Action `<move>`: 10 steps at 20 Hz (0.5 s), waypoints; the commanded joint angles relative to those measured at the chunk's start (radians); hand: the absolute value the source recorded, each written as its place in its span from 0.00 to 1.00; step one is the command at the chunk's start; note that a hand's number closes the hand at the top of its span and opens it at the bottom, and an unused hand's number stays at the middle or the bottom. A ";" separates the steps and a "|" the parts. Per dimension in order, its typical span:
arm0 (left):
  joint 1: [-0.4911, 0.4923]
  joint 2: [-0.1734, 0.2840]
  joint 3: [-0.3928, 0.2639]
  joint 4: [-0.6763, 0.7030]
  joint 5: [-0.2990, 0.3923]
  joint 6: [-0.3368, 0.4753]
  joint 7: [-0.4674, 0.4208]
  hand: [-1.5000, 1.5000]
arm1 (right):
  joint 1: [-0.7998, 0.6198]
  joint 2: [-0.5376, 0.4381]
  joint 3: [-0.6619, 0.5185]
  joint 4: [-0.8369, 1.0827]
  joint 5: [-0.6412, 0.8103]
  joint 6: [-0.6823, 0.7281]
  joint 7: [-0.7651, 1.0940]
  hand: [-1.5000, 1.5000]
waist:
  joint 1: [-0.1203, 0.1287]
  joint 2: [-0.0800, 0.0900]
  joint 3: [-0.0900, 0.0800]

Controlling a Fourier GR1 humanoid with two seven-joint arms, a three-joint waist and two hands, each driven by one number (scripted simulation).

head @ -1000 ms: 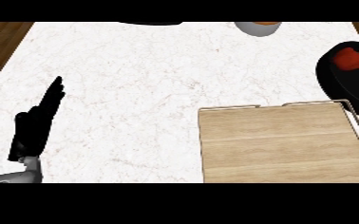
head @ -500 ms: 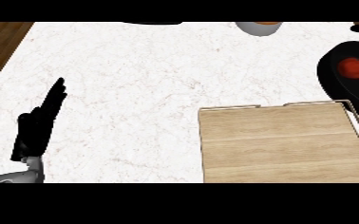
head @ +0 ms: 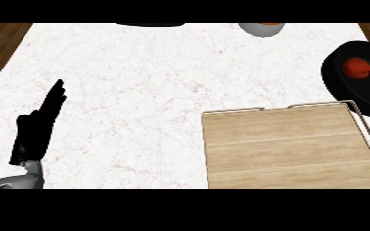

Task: Pick the bell pepper from the tray and place it in the pot

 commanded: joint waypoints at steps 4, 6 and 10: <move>0.039 0.003 0.007 -0.051 0.007 -0.011 0.034 0.50 | 0.048 -0.063 -0.064 0.017 -0.107 0.197 -0.024 0.00 | -0.023 -0.013 -0.001; -0.004 0.026 0.034 -0.027 0.013 -0.014 0.050 0.50 | 0.118 -0.094 -0.089 0.015 -0.141 0.253 -0.079 0.00 | -0.034 -0.013 -0.001; 0.047 0.006 0.041 -0.005 0.009 -0.009 -0.019 0.50 | 0.173 -0.087 -0.100 -0.050 -0.199 0.274 -0.069 0.00 | -0.044 -0.020 -0.003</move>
